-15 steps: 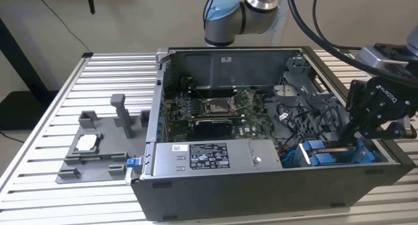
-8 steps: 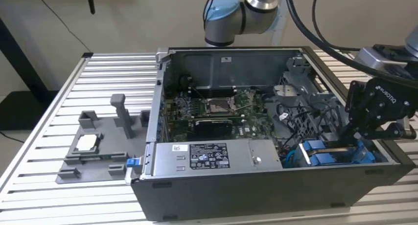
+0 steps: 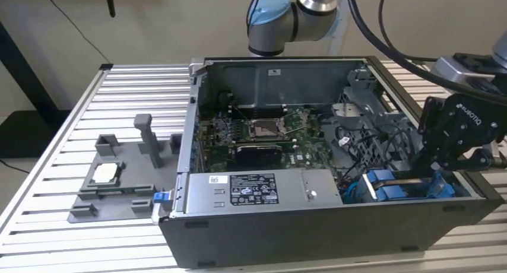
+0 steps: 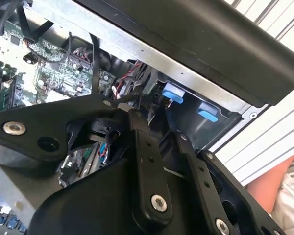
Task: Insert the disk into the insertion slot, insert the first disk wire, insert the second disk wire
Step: 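Insert the first disk wire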
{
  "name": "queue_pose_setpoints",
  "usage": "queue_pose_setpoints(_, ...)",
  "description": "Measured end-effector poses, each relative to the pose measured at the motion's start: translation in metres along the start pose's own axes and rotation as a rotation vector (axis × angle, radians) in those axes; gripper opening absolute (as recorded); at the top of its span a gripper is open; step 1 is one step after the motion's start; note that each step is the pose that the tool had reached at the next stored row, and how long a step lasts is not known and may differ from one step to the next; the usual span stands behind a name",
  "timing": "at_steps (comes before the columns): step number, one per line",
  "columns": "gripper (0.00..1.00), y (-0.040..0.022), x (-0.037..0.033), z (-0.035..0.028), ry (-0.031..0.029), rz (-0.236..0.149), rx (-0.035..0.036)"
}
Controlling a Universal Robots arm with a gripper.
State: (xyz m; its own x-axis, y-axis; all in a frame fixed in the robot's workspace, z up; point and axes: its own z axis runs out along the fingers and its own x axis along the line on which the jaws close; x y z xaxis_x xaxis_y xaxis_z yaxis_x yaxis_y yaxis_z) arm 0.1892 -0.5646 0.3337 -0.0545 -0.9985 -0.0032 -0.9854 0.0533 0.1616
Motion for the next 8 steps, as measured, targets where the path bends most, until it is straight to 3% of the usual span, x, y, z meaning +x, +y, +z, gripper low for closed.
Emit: queue_pose_setpoints(8, 0.27, 0.0021, 0.0000, -0.0095, 0.0001, 0.000, 0.0039)
